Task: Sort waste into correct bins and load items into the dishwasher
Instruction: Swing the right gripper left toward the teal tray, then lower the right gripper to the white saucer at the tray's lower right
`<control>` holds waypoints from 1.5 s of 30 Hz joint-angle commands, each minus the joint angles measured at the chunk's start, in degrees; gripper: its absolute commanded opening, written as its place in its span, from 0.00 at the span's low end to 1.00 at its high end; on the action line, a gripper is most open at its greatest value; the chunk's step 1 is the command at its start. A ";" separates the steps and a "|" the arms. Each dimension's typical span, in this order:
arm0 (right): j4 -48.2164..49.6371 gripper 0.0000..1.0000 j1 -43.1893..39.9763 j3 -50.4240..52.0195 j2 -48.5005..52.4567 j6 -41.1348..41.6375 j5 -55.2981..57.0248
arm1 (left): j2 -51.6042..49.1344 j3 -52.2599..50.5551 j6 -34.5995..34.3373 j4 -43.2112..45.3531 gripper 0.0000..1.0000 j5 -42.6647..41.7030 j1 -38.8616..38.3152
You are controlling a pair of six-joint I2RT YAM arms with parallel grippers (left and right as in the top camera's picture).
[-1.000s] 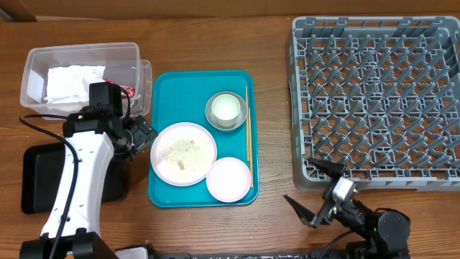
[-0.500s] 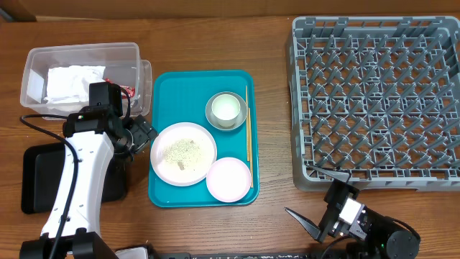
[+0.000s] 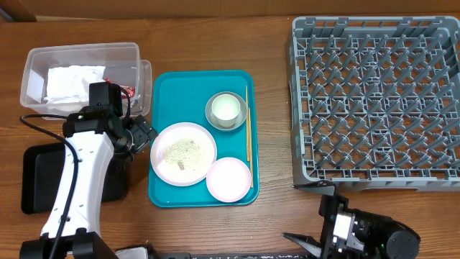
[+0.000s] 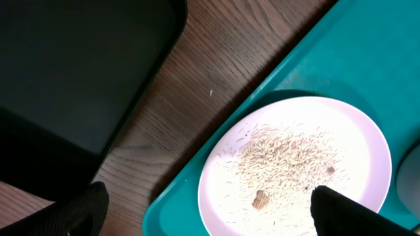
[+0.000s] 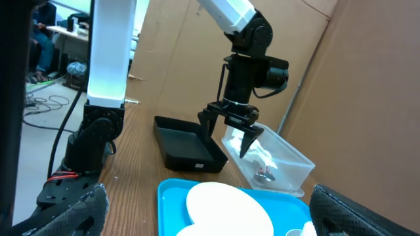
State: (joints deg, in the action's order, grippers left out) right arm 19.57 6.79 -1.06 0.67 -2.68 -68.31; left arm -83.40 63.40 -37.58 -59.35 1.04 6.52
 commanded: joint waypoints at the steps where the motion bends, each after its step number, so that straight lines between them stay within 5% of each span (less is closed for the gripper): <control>1: -0.17 1.00 -0.07 0.59 -0.50 7.02 9.66 | 0.15 -0.04 -0.79 0.02 1.00 -0.50 0.22; 11: 16.92 1.00 -0.04 0.57 -0.50 22.53 40.11 | 0.15 -0.04 -0.79 0.04 1.00 -0.50 0.22; 28: 19.06 1.00 -0.07 -7.06 3.78 22.38 52.94 | 0.15 -0.04 -0.79 0.04 1.00 -0.50 0.22; 39: 5.60 1.00 -0.07 -30.53 29.59 22.21 38.07 | 0.15 -0.04 -0.79 0.04 1.00 -0.50 0.22; 45: -23.80 1.00 -0.07 -50.77 42.91 22.18 23.93 | 0.15 -0.04 -0.79 0.04 1.00 -0.50 0.22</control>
State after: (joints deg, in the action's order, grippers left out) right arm 5.65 6.79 -42.70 38.63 19.51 -34.17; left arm -83.40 63.33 -37.58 -59.29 0.80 6.52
